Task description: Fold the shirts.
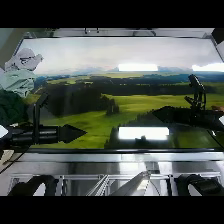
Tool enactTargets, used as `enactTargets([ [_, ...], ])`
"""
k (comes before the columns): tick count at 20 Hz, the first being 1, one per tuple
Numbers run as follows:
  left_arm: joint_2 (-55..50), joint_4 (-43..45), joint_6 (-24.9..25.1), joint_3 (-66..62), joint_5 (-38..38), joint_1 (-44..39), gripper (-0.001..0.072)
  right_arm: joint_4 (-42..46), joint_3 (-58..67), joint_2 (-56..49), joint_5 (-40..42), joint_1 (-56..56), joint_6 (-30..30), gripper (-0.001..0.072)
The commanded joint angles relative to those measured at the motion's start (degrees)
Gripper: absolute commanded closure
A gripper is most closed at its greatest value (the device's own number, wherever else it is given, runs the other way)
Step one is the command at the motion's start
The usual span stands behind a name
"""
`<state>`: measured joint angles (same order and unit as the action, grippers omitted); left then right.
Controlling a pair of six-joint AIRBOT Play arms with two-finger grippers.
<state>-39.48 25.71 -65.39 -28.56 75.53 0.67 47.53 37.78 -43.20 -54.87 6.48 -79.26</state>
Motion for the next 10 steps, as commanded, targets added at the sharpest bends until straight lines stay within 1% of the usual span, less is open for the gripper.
enactTargets([
  [1, 0.7, -0.2, 0.6, 0.0, -2.5, 0.0, 0.07, 0.0, 0.0, 0.0, 0.0, 0.0, 0.0, 0.0699],
  [2, 2.2, -0.2, 0.6, 0.0, -3.1, 0.0, 0.0698, 0.0, 0.0, 0.0, 0.0, 0.0, 0.0, 0.0699],
  [3, 3.7, -0.2, 0.6, 0.0, -4.0, 0.2, 0.0659, 0.0, 0.0, 0.0, 0.0, 0.0, 0.0, 0.0699],
  [4, 5.2, -0.2, 0.3, 0.0, -4.6, 0.8, 0.0493, 0.0, 0.0, 0.0, 0.0, 0.0, 0.0, 0.0699],
  [5, 6.8, -0.2, -0.6, 0.0, -4.7, 2.2, 0.0411, 0.0, 0.0, 0.0, 0.0, 0.0, 0.0, 0.0699],
  [7, 9.7, -0.2, -1.7, 0.0, -3.3, 7.5, 0.041, 0.0, 0.0, 0.0, 0.0, 0.0, 0.0, 0.0699],
  [8, 10.8, 0.2, -1.7, -0.3, -1.8, 11.7, 0.041, 0.0, 0.0, 0.0, 0.0, 0.0, 0.0, 0.0699],
  [9, 11.4, 1.6, -1.6, -1.4, -0.3, 16.4, 0.0321, 0.0, 0.0, 0.0, 0.0, 0.0, 0.0, 0.0699],
  [10, 11.7, 3.7, -1.7, -3.0, 1.3, 21.6, -0.0013, 0.0, 0.0, 0.0, 0.0, 0.0, 0.0, 0.0699],
])
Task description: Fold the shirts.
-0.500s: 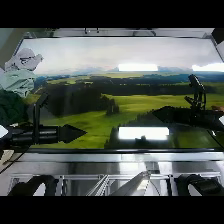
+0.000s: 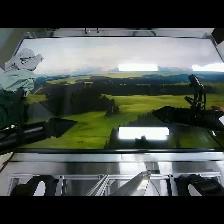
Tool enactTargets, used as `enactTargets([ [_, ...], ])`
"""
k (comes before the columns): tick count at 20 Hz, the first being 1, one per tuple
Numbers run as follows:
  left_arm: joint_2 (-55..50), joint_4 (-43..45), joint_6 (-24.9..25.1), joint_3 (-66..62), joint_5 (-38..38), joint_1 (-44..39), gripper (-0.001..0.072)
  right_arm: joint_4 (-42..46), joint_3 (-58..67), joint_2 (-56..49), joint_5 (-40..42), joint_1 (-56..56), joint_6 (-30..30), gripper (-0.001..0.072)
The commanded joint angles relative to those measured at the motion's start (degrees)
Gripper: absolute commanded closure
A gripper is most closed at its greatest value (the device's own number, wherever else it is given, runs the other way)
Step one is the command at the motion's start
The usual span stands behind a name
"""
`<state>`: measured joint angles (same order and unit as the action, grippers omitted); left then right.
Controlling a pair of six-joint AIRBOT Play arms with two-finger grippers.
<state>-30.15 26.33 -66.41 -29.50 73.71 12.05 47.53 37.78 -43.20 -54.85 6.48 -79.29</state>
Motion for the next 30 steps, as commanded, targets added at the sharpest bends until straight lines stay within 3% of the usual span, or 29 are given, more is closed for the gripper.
enactTargets([
  [1, 1.9, 5.9, -0.7, -4.6, 3.1, 14.9, -0.0013, 0.0, 0.0, 0.0, 0.0, 0.0, 0.0, 0.0699],
  [7, -16.3, 27.3, 2.1, -25.2, -9.5, 25.0, -0.0013, -0.2, 0.0, -0.4, 0.0, 0.0, 0.0, 0.0699],
  [10, -32.7, 28.5, 7.4, -37.9, -14.0, 26.1, -0.0013, -0.2, 0.0, -0.4, 0.0, 0.0, 0.0, 0.0699],
  [13, -52.9, 30.3, 10.0, -54.3, -15.5, 23.4, -0.0013, -0.2, 0.0, -0.4, 0.0, 0.0, 0.0, 0.0699],
  [18, -81.4, 34.1, 9.8, -83.7, -16.3, 15.7, -0.0013, -0.2, 0.0, -0.4, 1.3, 0.0, 0.0, 0.0699],
  [20, -89.2, 34.2, 9.8, -92.0, -20.9, 12.5, -0.0013, -0.2, 0.0, -0.4, 1.3, 0.0, 0.0, 0.0699],
  [23, -91.8, 42.1, 9.8, -86.9, -41.9, 7.8, -0.0013, -0.9, 0.0, -0.4, 1.2, 0.0, 0.0, 0.0699],
  [25, -91.8, 49.2, 9.8, -82.7, -50.8, 5.6, -0.0009, -1.5, 0.0, -0.4, 1.3, 0.0, 0.0, 0.0699],
  [27, -94.0, 53.7, 9.8, -83.4, -54.1, 4.7, 0.0016, -1.6, 0.0, -0.4, 1.2, 0.0, 0.0, 0.0699],
  [28, -96.2, 53.7, 9.8, -86.2, -52.2, 4.8, 0.0135, -1.9, 0.0, -0.4, 1.2, 0.0, 0.0, 0.0699],
  [30, -99.7, 53.7, 9.8, -90.9, -49.2, 5.3, 0.0161, -2.8, 0.0, -0.4, 0.5, 0.0, 0.0, 0.0699],
])
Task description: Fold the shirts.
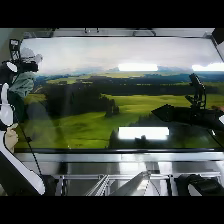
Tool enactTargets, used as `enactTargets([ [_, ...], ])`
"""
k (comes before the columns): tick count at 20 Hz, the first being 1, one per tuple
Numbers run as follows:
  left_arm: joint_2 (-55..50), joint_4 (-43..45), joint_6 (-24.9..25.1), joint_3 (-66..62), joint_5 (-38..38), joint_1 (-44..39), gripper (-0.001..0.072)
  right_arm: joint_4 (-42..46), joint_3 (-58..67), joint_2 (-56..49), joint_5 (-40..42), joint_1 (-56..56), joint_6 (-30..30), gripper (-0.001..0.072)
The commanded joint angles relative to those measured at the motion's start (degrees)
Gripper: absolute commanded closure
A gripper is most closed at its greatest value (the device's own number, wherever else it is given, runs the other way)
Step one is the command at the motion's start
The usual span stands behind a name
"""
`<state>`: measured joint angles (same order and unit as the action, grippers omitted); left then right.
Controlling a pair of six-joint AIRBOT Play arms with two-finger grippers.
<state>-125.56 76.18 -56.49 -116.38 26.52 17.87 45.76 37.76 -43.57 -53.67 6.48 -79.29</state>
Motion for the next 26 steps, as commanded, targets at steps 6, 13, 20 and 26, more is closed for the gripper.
enactTargets([
  [6, -5.6, 12.8, -0.1, -1.4, -10.8, 1.4, 0.0161, -1.0, 0.0, 0.0, -3.9, 0.0, 0.0, 0.0699],
  [13, -6.4, 12.9, 3.4, -3.1, -4.5, 3.3, 0.0656, -1.0, 0.0, 0.0, -3.8, 0.0, 0.0, 0.0699],
  [20, -0.7, -1.0, 5.7, 0.1, 2.6, 0.0, 0.0681, -1.0, 0.0, 0.0, -3.8, 0.0, 0.0, 0.0699],
  [26, 6.7, -4.4, 9.2, 1.8, 23.5, -4.2, 0.0681, -0.8, 0.0, 0.0, -3.8, 0.0, 1.6, 0.0699],
])
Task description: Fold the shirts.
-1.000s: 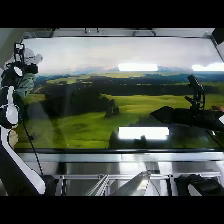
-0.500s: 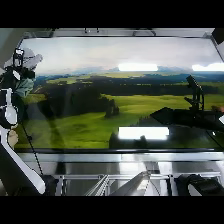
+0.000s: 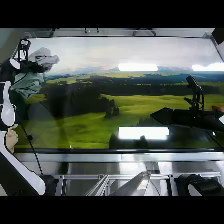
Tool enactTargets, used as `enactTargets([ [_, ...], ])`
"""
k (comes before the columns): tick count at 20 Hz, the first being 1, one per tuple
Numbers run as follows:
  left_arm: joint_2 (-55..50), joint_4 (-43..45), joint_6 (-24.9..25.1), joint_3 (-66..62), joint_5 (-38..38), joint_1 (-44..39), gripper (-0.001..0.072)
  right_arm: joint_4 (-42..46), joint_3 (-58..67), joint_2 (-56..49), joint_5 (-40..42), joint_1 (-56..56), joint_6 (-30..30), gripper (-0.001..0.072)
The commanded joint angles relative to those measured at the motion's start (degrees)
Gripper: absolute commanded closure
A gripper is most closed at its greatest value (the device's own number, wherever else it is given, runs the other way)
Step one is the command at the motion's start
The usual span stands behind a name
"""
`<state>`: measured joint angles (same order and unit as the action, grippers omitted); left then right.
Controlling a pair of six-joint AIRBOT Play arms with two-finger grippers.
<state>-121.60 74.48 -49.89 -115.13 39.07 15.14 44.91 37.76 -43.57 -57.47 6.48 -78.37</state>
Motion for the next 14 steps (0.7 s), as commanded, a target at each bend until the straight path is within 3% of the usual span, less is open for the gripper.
enactTargets([
  [1, 3.1, -3.1, 7.1, 0.6, 17.1, -1.5, 0.0681, 0.0, 0.0, 0.0, 0.0, 0.0, 1.1, 0.0699],
  [3, 3.1, -7.5, 15.3, 0.6, 30.7, -0.9, 0.0681, 0.0, 0.0, 0.0, 0.0, 0.0, 2.0, 0.0699],
  [5, 2.4, -8.2, 14.8, 0.6, 35.5, 0.0, 0.0679, 0.0, 0.0, 0.0, 0.0, 0.0, 2.1, 0.0699],
  [6, 2.3, -8.3, 13.9, 0.6, 35.0, 0.7, 0.057, 0.0, 0.0, 0.0, 0.0, 0.0, 2.1, 0.0699],
  [7, 2.3, -8.8, 13.0, 0.6, 33.4, 1.4, 0.0367, 0.0, 0.0, 0.0, 0.0, 0.0, 2.1, 0.0699],
  [8, 2.4, -10.6, 12.3, 0.5, 31.5, 1.7, 0.0247, 0.0, 0.0, 0.0, 0.0, 0.0, 2.1, 0.0699],
  [9, 2.5, -13.8, 12.3, -0.1, 30.4, 2.1, -0.0006, 0.0, 0.0, 0.0, 0.0, 0.0, 2.1, 0.0699],
  [12, 2.5, -24.2, 12.3, -3.4, 26.3, 1.6, -0.0013, 0.0, 0.0, 0.0, 0.0, 0.0, 2.1, 0.0699],
  [14, 2.4, -24.5, 12.4, -3.4, 20.0, 0.0, -0.0013, 0.0, 0.0, 0.0, 0.0, 0.0, 2.1, 0.0699],
])
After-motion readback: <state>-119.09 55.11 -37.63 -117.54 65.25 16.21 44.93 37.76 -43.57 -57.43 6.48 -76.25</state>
